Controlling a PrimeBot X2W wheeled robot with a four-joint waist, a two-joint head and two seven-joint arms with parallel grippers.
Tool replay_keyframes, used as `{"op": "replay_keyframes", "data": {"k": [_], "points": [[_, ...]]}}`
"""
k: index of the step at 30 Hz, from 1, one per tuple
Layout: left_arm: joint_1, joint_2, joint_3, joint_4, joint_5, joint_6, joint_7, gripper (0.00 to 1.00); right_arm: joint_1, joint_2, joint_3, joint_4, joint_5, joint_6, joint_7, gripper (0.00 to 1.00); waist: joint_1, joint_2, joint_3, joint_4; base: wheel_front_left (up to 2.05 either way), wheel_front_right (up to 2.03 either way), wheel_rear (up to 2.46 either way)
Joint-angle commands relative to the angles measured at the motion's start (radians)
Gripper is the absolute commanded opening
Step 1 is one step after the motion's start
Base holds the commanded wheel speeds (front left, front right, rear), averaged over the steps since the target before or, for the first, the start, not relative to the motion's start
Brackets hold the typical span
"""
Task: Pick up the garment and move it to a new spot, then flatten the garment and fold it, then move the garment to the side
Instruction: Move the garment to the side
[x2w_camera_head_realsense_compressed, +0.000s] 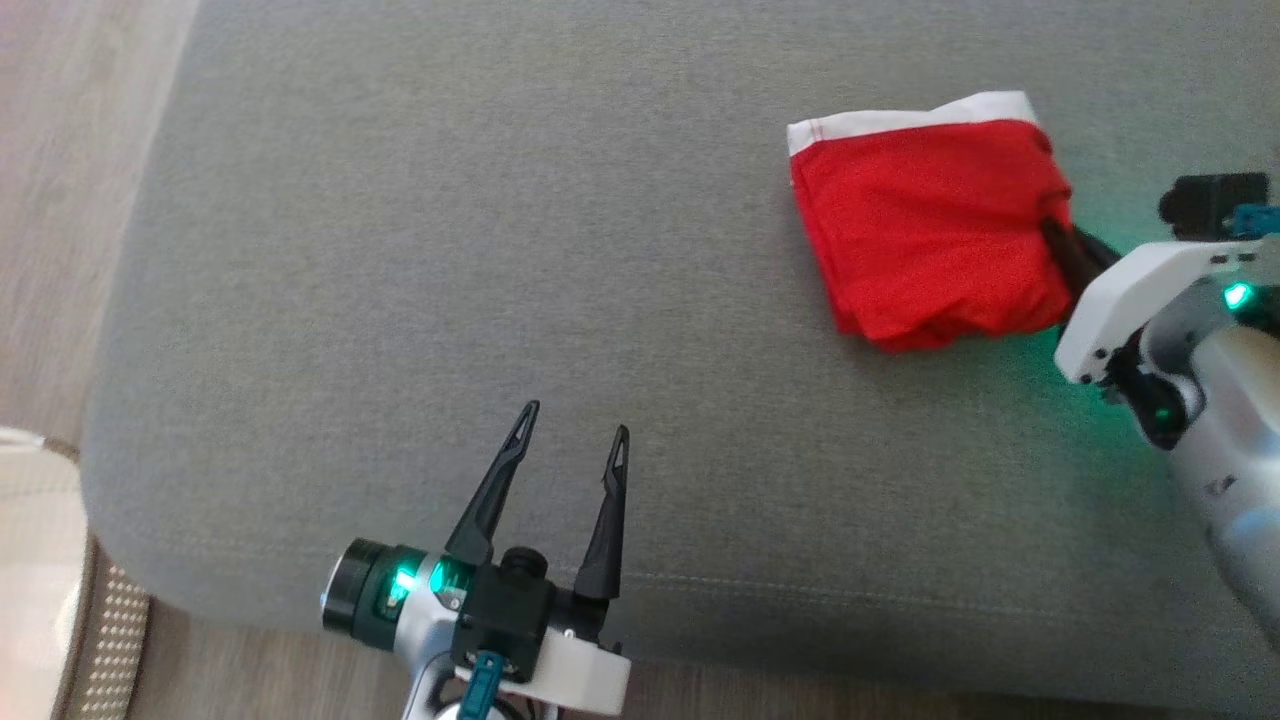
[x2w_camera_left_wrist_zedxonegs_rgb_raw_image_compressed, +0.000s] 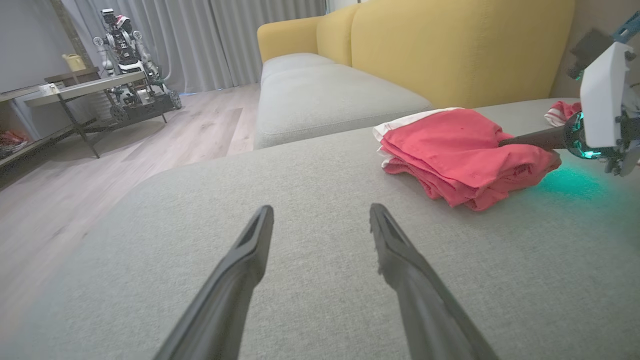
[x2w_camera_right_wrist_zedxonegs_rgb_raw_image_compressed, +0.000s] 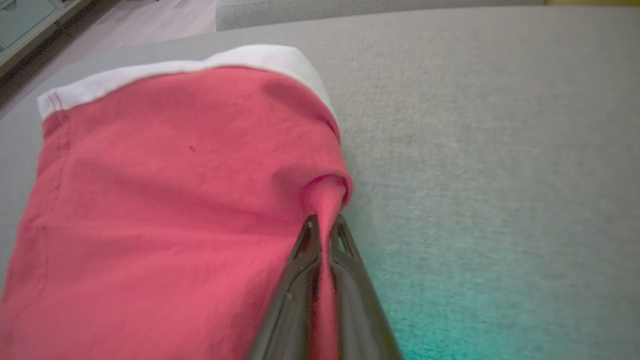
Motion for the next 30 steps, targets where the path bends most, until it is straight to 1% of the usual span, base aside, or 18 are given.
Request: {"op": "replay_keyframes", "data": {"k": [1, 9, 14, 15, 16, 24, 30], "points": [[-0.028, 0.008, 0.026, -0.033, 0.001, 0.008, -0.008, 1.0, -0.029, -0.03, 0.019, -0.008, -0.001, 0.0, -0.024, 0.0, -0.0001, 0.0, -0.002, -0.022, 0.0, 0.0, 0.0], [-0.035, 0.017, 0.028, -0.039, -0.002, 0.017, -0.008, 1.0, -0.12, -0.104, 0.048, 0.043, -0.026, 0.0, -0.075, 0.0, -0.0001, 0.0, 0.002, -0.121, 0.0, 0.0, 0.0], [-0.05, 0.025, 0.033, -0.038, -0.001, 0.022, -0.008, 1.0, -0.161, -0.16, 0.044, 0.068, -0.021, 0.0, -0.073, 0.0, -0.0001, 0.0, 0.017, -0.163, 0.0, 0.0, 0.0], [-0.054, 0.028, 0.036, -0.039, -0.001, 0.024, -0.008, 1.0, -0.168, -0.174, 0.038, 0.078, -0.018, 0.0, -0.074, 0.0, -0.0001, 0.0, 0.02, -0.168, 0.0, 0.0, 0.0], [-0.054, 0.028, 0.036, -0.039, -0.001, 0.024, -0.008, 1.0, -0.168, -0.174, 0.038, 0.078, -0.018, 0.0, -0.074, 0.0, -0.0001, 0.0, 0.02, -0.168, 0.0, 0.0, 0.0], [-0.068, 0.051, 0.051, -0.058, -0.002, 0.035, -0.008, 1.0, -0.205, -0.274, 0.003, 0.152, -0.017, 0.0, -0.082, 0.0, -0.0001, 0.0, 0.042, -0.19, 0.0, 0.0, 0.0], [-0.082, 0.049, 0.049, -0.07, -0.008, 0.033, -0.008, 1.0, -0.225, -0.323, 0.007, 0.184, -0.046, 0.0, -0.096, 0.0, -0.0001, 0.0, 0.066, -0.183, 0.0, 0.0, 0.0]]}}
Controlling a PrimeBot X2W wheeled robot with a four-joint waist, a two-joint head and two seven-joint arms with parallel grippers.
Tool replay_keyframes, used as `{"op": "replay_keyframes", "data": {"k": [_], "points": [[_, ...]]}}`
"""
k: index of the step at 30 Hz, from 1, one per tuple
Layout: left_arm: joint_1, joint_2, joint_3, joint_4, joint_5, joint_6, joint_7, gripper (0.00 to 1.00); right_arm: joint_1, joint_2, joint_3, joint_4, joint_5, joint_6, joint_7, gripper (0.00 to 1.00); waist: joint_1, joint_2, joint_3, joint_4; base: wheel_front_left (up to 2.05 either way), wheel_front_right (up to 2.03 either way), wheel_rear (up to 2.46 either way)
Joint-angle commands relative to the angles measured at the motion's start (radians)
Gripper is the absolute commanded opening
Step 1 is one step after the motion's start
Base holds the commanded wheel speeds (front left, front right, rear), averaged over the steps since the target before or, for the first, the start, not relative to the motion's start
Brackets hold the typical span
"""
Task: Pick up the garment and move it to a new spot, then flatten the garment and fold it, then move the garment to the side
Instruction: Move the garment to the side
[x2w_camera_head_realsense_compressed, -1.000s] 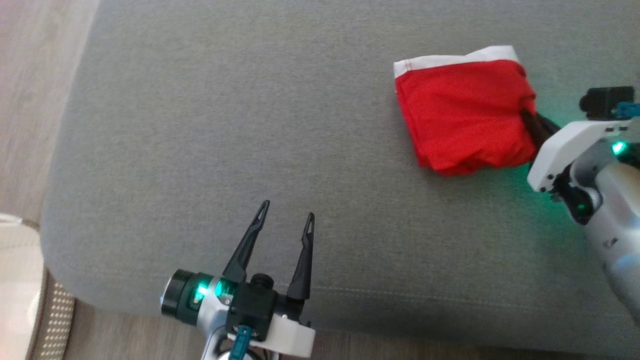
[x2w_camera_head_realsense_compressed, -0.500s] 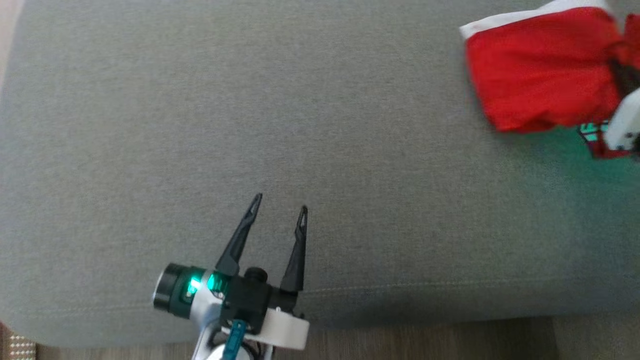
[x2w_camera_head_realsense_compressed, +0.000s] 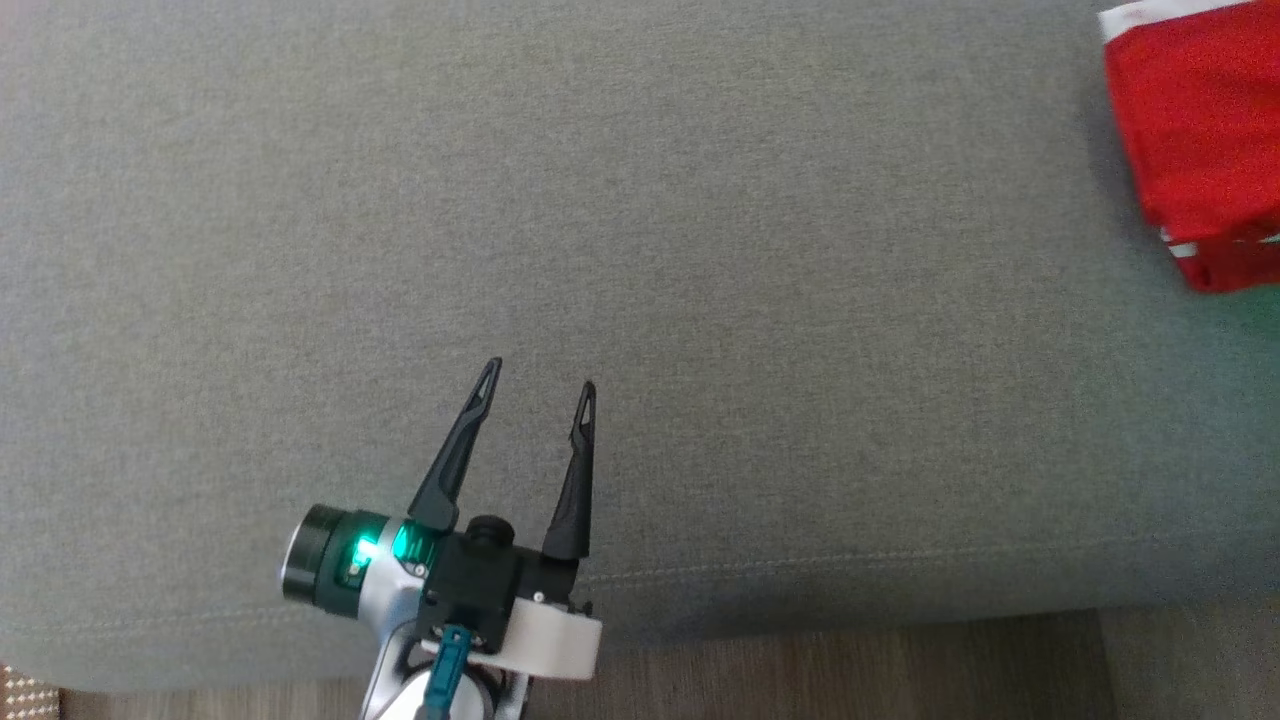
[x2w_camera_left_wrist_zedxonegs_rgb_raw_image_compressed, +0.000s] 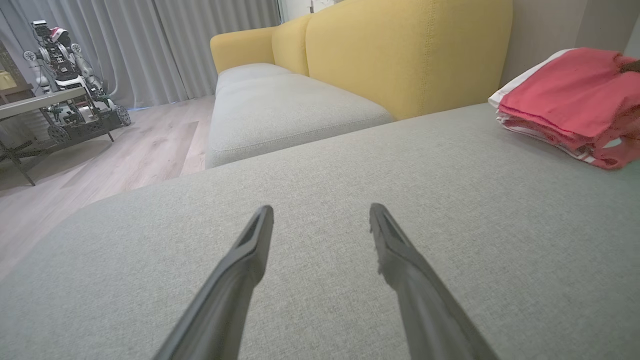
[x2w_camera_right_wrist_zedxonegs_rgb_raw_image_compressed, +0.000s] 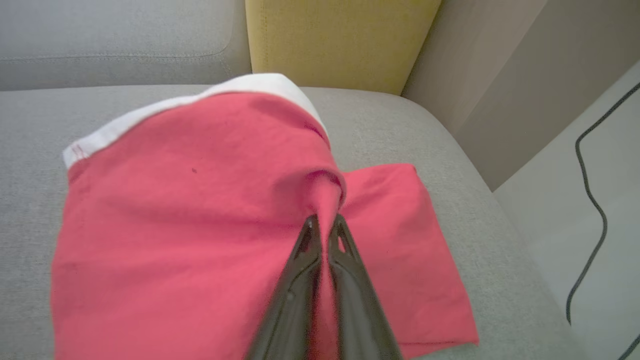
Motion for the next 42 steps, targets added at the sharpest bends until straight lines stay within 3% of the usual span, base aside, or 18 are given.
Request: {"op": "replay_keyframes", "data": {"k": [1, 7, 8, 9, 18, 20, 23, 25, 29, 30, 37, 42], "points": [[-0.036, 0.003, 0.028, -0.037, -0.007, 0.005, -0.008, 1.0, -0.019, -0.041, 0.008, -0.007, -0.009, 0.0, -0.017, 0.0, -0.0001, 0.0, 0.003, 0.004, 0.0, 0.0, 0.0], [-0.034, 0.015, 0.031, -0.038, -0.007, 0.007, -0.008, 1.0, -0.038, -0.056, 0.007, 0.028, -0.048, 0.0, -0.034, 0.0, -0.0001, 0.0, 0.006, 0.012, 0.0, 0.0, 0.0], [-0.033, 0.016, 0.031, -0.037, -0.008, 0.006, -0.008, 1.0, -0.042, -0.059, 0.006, 0.035, -0.059, 0.0, -0.039, 0.25, -0.0001, 0.0, 0.004, 0.014, 0.0, 0.0, 0.0], [-0.033, 0.016, 0.03, -0.036, -0.008, 0.006, -0.008, 1.0, -0.045, -0.064, 0.003, 0.043, -0.073, 0.0, -0.044, 0.98, -0.0001, 0.0, 0.0, 0.016, 0.0, 0.0, 0.0], [0.0, 0.019, 0.034, -0.03, -0.014, 0.023, -0.008, 1.0, -0.005, -0.125, -0.074, 0.061, -0.281, 0.0, -0.056, 1.0, -0.0001, 0.0, -0.076, 0.02, 0.0, 0.0, 0.0], [0.013, 0.018, 0.039, -0.03, -0.019, 0.028, -0.008, 1.0, 0.006, -0.087, -0.111, 0.062, -0.326, 0.0, -0.082, 1.0, -0.0001, 0.0, -0.101, 0.018, 0.0, 0.0, 0.0], [0.039, 0.01, 0.06, -0.036, -0.037, 0.043, -0.008, 1.0, 0.048, 0.035, -0.173, 0.054, -0.353, 0.0, -0.107, 1.0, -0.0001, 0.0, -0.144, 0.013, 0.0, 0.0, 0.0], [0.061, -0.005, 0.086, -0.045, -0.066, 0.05, -0.008, 1.0, 0.105, 0.114, -0.236, -0.049, -0.349, 0.0, -0.109, 1.0, -0.0001, 0.0, -0.17, 0.008, 0.0, 0.0, 0.0], [0.101, -0.026, 0.137, -0.053, -0.115, 0.03, -0.008, 1.0, 0.365, 0.291, -0.371, -0.35, -0.308, 0.0, -0.109, 1.0, -0.0001, 0.0, -0.22, 0.008, 0.0, 0.0, 0.0], [0.101, -0.026, 0.137, -0.053, -0.115, 0.03, -0.008, 1.0, 0.365, 0.291, -0.371, -0.35, -0.308, 0.0, -0.109, 1.0, -0.0001, 0.0, -0.22, 0.008, 0.0, 0.0, 0.0], [0.149, -0.038, 0.214, -0.05, -0.118, -0.001, -0.008, 1.0, 0.814, 0.52, -0.525, -0.925, -0.444, 0.0, -0.11, 1.0, -0.0001, 0.0, -0.284, 0.013, 0.0, 0.0, 0.0], [0.182, -0.041, 0.244, -0.048, -0.107, -0.027, -0.008, 1.0, 0.991, 0.574, -0.531, -1.154, -0.549, 0.0, -0.11, 1.0, -0.0001, 0.0, -0.317, 0.013, 0.0, 0.0, 0.0]]}}
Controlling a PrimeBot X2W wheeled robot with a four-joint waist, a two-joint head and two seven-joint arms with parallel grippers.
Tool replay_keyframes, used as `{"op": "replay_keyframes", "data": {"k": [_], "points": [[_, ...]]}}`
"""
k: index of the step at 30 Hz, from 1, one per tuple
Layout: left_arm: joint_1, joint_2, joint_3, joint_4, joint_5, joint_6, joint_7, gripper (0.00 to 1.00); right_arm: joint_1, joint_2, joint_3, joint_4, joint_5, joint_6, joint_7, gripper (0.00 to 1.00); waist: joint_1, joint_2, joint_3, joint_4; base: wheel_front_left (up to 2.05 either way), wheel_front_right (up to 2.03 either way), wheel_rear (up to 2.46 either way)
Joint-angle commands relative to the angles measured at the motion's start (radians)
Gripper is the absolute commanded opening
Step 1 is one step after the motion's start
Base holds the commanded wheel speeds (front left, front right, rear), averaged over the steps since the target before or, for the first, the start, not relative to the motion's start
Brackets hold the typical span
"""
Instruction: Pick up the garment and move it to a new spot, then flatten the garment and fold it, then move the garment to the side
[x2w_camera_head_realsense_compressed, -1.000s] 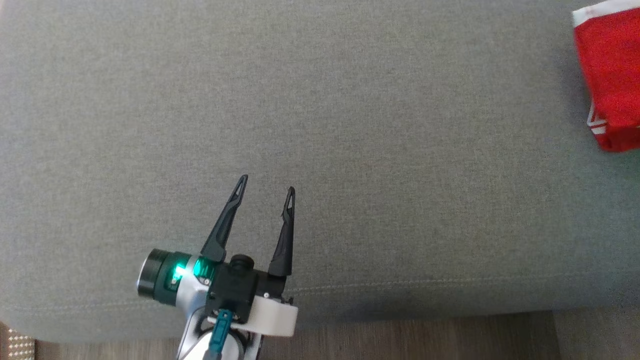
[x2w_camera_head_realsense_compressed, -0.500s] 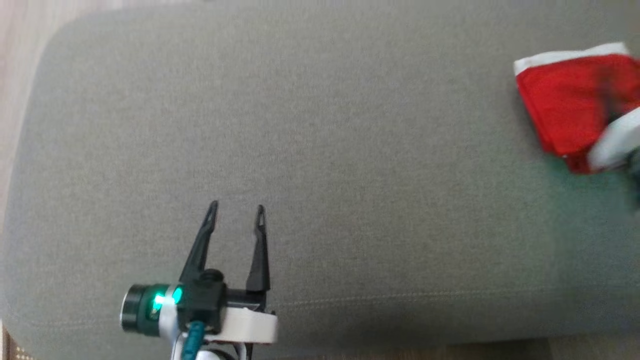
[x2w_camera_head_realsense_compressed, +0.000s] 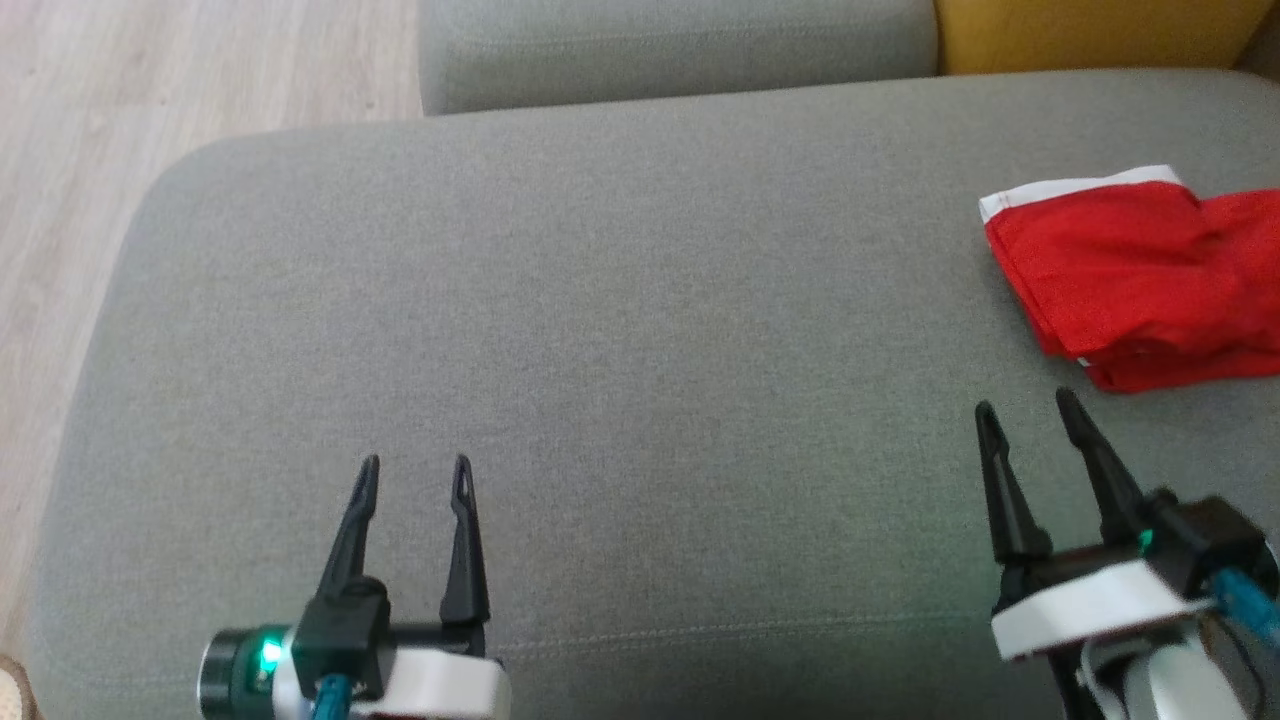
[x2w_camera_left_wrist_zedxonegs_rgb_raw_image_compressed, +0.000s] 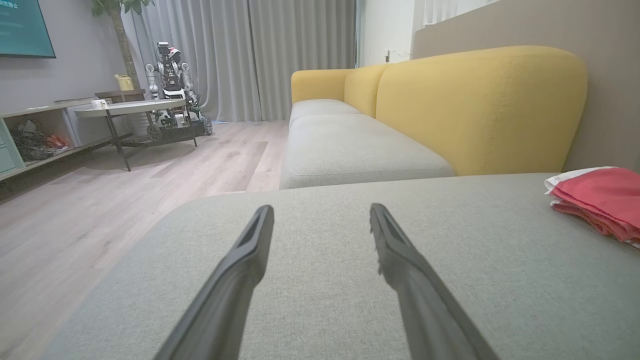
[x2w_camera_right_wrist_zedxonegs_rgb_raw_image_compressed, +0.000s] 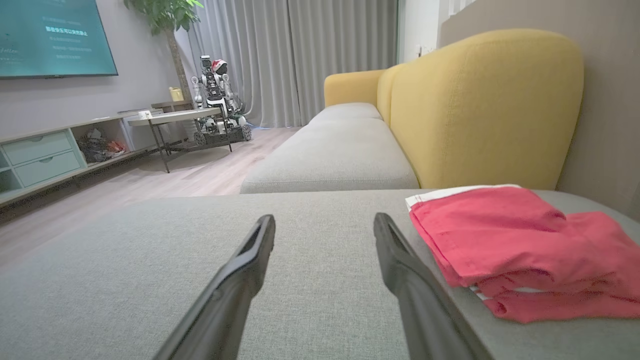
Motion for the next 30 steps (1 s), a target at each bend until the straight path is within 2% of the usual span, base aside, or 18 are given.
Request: {"op": "replay_keyframes", "data": {"k": [1, 6, 19, 20, 26, 30], "points": [[-0.021, -0.004, 0.039, -0.032, 0.011, -0.01, -0.008, 1.0, -0.009, 0.003, 0.023, -0.058, -0.028, 0.0, -0.01, 1.0, 0.0001, -0.0001, -0.009, 0.0, 0.0, 0.0, 0.0], [0.011, -0.008, 0.058, -0.023, 0.019, -0.038, -0.008, 1.0, 0.054, 0.022, 0.009, -0.117, -0.061, 0.0, -0.01, 1.0, 0.0001, -0.0001, -0.022, -0.005, 0.0, 0.0, 0.0], [0.05, -0.03, 0.098, -0.001, 0.041, -0.081, -0.008, 1.0, 0.081, 0.028, 0.01, -0.132, -0.041, 0.0, -0.01, 1.0, 0.0001, -0.0001, -0.037, 0.001, 0.0, 0.0, 0.0], [0.082, -0.02, 0.065, 0.028, 0.03, -0.082, 0.0, 0.0, 0.099, 0.032, -0.016, -0.094, -0.045, 0.0, -0.001, 0.0, 0.0001, -0.0001, -0.037, 0.001, 0.0, 0.0, 0.0], [0.104, -0.02, 0.061, 0.099, 0.019, -0.083, 0.007, 0.0, 0.118, 0.033, -0.011, -0.019, -0.036, 0.0, 0.003, 0.0, 0.0001, -0.0001, -0.037, 0.002, 0.0, 0.0, 0.0], [0.095, -0.019, 0.075, 0.101, -0.047, -0.095, 0.017, 0.0, 0.11, 0.029, -0.009, -0.015, 0.027, 0.0, 0.013, 0.0, 0.0001, -0.0001, -0.036, 0.002, 0.0, 0.0, 0.0]]}}
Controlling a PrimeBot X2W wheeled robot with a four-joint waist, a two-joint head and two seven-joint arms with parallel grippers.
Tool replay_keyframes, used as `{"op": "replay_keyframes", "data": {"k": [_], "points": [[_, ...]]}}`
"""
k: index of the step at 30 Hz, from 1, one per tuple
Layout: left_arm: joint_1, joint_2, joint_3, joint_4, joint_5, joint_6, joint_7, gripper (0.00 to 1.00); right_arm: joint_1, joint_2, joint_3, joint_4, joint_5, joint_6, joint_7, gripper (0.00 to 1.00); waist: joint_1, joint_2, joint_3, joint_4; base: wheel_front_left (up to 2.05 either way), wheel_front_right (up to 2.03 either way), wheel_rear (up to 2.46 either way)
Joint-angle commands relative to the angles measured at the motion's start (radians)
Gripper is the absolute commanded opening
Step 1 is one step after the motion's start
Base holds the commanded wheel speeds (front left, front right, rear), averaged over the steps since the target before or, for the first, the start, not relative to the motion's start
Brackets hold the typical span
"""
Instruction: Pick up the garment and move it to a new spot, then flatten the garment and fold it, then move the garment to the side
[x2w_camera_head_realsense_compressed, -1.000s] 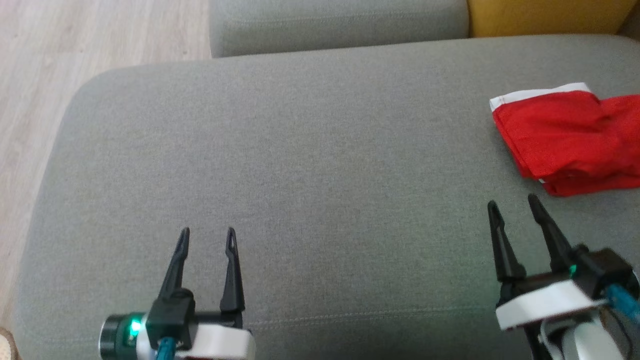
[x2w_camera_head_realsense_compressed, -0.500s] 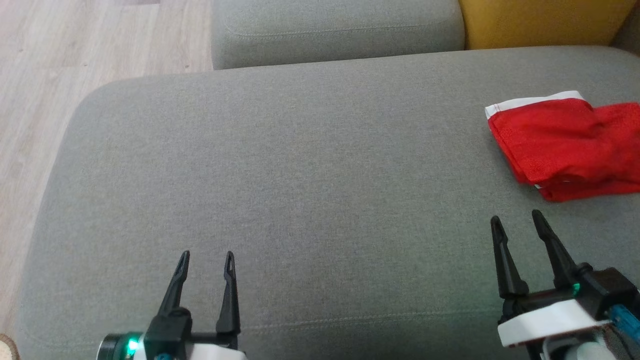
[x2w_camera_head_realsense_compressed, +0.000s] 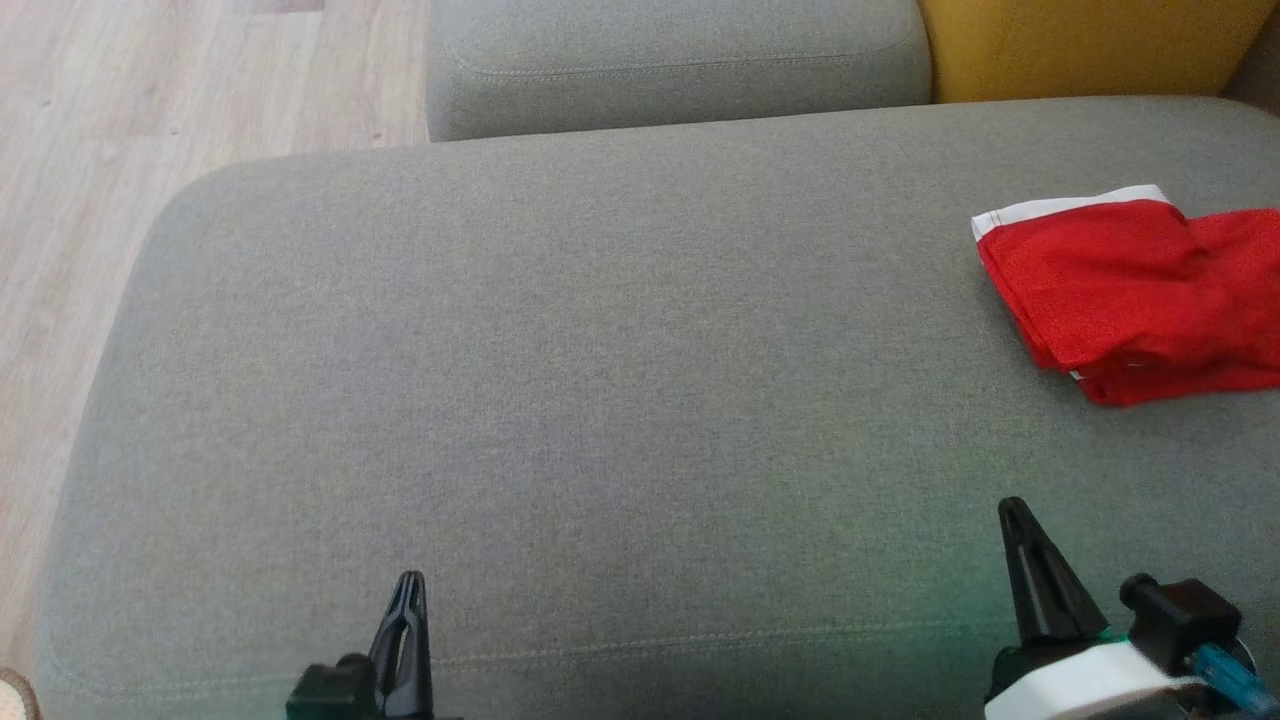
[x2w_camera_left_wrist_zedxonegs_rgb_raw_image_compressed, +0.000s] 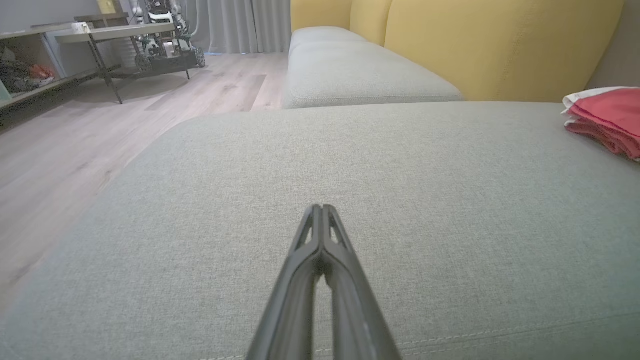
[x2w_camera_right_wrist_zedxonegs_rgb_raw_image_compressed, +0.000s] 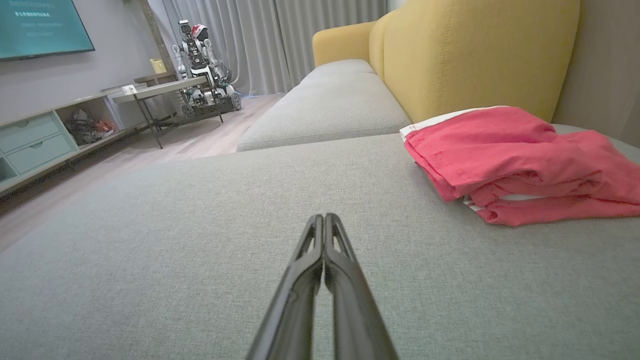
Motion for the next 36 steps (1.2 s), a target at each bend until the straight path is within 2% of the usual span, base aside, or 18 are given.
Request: {"op": "replay_keyframes", "data": {"k": [1, 36], "points": [[-0.035, 0.001, 0.014, -0.031, -0.033, -0.008, 0.004, 0.0, -0.037, -0.006, -0.001, -0.031, 0.035, 0.0, 0.004, 0.0, 0.0, -0.0001, 0.001, 0.0, 0.0, 0.0, 0.0], [-0.131, 0.003, 0.116, 0.044, -0.483, -0.122, 0.084, 0.0, -0.102, -0.026, 0.003, 0.013, 0.469, 0.0, 0.086, 0.0, 0.0, -0.0001, 0.008, 0.002, 0.0, 0.0, 0.0]]}}
